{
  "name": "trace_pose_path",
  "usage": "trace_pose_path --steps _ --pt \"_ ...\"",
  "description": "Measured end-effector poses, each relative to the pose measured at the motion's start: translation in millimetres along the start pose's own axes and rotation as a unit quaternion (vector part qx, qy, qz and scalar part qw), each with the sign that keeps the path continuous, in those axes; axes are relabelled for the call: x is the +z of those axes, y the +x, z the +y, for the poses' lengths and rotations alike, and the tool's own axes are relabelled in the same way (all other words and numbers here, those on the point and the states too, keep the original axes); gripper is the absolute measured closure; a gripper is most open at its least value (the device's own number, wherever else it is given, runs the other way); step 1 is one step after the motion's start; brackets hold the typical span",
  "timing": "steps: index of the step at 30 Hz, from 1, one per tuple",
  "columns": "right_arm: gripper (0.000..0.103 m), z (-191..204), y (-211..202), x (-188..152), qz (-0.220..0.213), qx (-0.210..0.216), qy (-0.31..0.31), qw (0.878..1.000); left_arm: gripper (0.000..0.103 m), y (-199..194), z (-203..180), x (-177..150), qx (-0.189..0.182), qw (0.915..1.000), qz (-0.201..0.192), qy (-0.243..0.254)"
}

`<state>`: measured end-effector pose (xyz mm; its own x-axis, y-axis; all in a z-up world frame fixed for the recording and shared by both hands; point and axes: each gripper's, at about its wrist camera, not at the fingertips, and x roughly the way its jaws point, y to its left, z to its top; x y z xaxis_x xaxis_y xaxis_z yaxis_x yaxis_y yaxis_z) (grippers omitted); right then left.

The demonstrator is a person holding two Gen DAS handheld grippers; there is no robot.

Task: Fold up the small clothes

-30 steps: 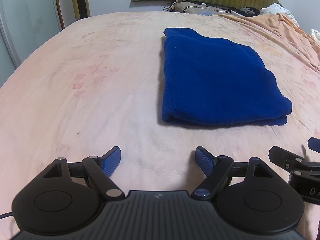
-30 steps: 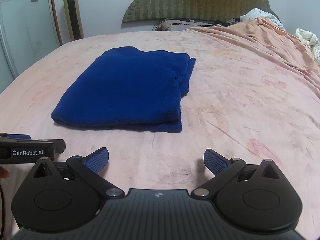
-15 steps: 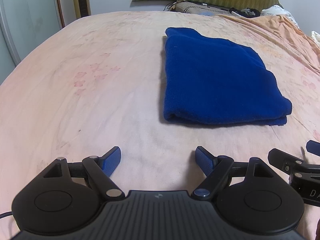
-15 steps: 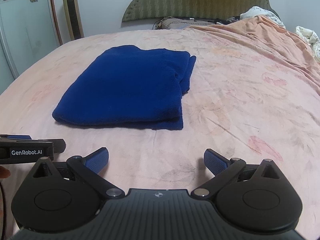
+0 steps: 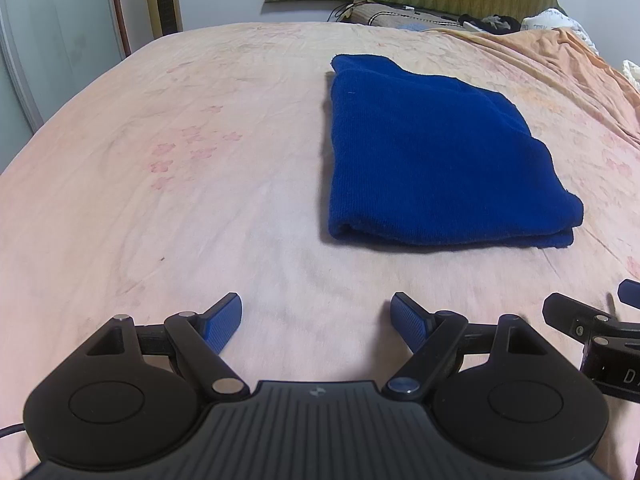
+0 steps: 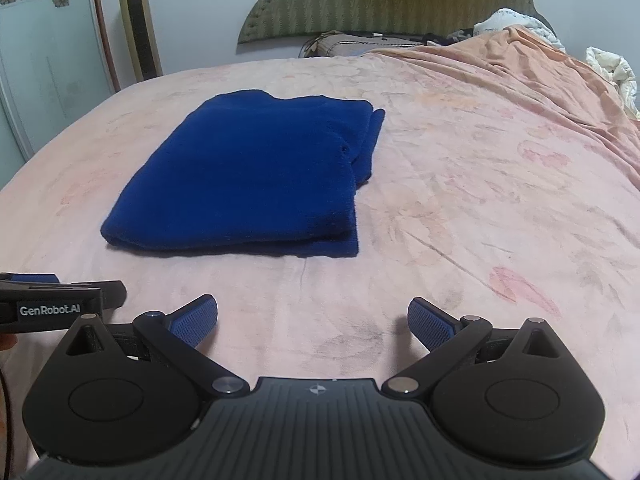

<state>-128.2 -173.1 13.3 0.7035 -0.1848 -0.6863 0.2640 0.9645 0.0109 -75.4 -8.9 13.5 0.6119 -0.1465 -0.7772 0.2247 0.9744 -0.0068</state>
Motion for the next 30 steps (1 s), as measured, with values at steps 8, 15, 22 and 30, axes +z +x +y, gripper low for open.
trace_pose_path --steps 8,15,22,30 --pt "0.0 1.7 -3.6 0.0 -0.001 0.005 -0.005 1.0 0.021 -1.3 0.0 0.5 0.001 1.0 0.0 0.001" --pt "0.0 4.2 -6.1 -0.5 -0.001 0.006 -0.008 1.0 0.021 -1.9 1.3 0.7 0.0 1.0 0.0 0.0" --pt "0.0 5.9 -9.3 -2.4 -0.002 0.006 -0.01 1.0 0.021 -4.5 1.7 -0.3 -0.001 1.0 -0.003 0.001" --pt "0.0 6.8 -13.1 -4.7 -0.003 0.006 -0.012 1.0 0.021 -8.5 1.9 -3.1 0.0 1.0 -0.005 0.001"
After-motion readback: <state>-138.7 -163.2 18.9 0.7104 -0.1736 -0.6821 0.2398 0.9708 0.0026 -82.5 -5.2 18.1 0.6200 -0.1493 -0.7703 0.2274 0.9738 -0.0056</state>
